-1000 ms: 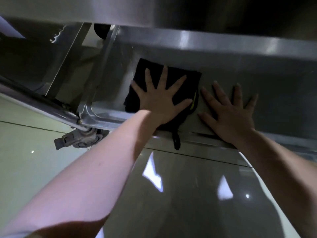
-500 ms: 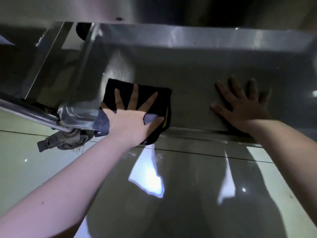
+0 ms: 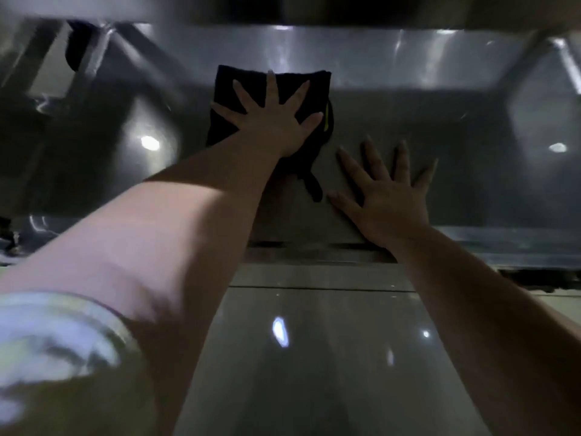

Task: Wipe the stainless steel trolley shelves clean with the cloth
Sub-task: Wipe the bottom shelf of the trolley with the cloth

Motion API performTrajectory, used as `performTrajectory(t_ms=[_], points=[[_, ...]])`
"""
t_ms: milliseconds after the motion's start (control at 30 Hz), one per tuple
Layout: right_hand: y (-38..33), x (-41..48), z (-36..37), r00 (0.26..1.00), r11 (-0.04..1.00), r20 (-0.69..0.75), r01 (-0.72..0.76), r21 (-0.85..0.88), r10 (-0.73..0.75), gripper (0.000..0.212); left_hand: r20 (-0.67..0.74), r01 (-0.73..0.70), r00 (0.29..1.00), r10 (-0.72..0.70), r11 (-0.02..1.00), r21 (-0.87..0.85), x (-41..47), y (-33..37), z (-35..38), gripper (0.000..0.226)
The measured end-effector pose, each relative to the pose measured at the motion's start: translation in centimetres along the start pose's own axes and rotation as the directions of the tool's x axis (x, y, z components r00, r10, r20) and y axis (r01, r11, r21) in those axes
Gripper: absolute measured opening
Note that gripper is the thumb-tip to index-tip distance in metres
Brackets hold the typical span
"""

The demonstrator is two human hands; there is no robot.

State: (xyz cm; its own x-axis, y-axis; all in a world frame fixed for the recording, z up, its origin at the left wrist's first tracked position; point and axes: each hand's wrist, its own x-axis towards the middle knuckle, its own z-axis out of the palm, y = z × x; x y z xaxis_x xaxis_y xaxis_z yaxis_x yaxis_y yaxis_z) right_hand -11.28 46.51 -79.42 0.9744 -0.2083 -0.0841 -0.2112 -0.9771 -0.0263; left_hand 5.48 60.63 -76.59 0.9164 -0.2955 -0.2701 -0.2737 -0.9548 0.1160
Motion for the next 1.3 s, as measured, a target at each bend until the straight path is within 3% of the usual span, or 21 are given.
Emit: performTrajectory(t_ms=[133, 367, 467, 600, 733, 933, 1033, 1200, 1233, 1300], points=[[0.4, 0.3, 0.1, 1.000, 1.000, -0.004, 0.003, 0.030, -0.003, 0.072, -0.006, -0.033, 0.999, 0.033, 0.998, 0.057, -3.0, -0.9, 0.7, 0.074], [-0.1, -0.1, 0.2, 0.998, 1.000, -0.057, 0.007, 0.029, -0.005, 0.072, -0.017, -0.107, 0.994, 0.109, 0.992, 0.072, -17.3, -6.0, 4.9, 0.068], [-0.3, -0.4, 0.3, 0.998, 1.000, -0.058, 0.003, 0.023, -0.002, 0.072, -0.056, -0.012, 0.998, 0.016, 0.998, 0.066, -14.6, -4.7, 4.6, 0.066], [-0.1, -0.1, 0.3, 0.998, 1.000, -0.055, -0.005, 0.025, 0.007, 0.072, -0.093, 0.066, 0.994, -0.063, 0.997, 0.027, -4.8, -1.2, 2.2, 0.068], [0.2, 0.1, 0.1, 0.999, 0.998, -0.038, -0.008, 0.070, 0.010, 0.073, -0.007, 0.078, 0.997, -0.078, 0.997, -0.027, 0.5, 1.1, 0.0, 0.071], [0.6, 0.4, -0.1, 1.000, 0.999, -0.013, -0.004, 0.049, 0.004, 0.080, -0.061, -0.045, 0.997, 0.047, 0.998, 0.038, -8.4, -0.4, 2.7, 0.069], [0.6, 0.3, -0.4, 1.000, 0.998, 0.016, 0.005, 0.069, -0.006, 0.085, -0.076, -0.026, 0.997, 0.031, 0.997, 0.067, -14.7, -2.3, 4.8, 0.065], [3.8, 0.0, -1.2, 0.988, 0.985, 0.059, 0.138, 0.100, -0.145, 0.072, -0.040, -0.018, 0.999, 0.022, 0.996, 0.089, -15.6, -2.3, 4.5, 0.064], [5.9, -0.1, -1.3, 0.991, 0.990, 0.062, 0.116, 0.084, -0.122, 0.071, -0.036, -0.016, 0.999, 0.020, 0.995, 0.096, -15.5, -2.2, 4.5, 0.064], [10.8, -0.6, -1.4, 0.994, 0.996, 0.085, -0.070, 0.062, 0.065, 0.071, -0.037, -0.009, 0.999, 0.012, 0.995, 0.100, -15.7, -2.3, 4.5, 0.064]])
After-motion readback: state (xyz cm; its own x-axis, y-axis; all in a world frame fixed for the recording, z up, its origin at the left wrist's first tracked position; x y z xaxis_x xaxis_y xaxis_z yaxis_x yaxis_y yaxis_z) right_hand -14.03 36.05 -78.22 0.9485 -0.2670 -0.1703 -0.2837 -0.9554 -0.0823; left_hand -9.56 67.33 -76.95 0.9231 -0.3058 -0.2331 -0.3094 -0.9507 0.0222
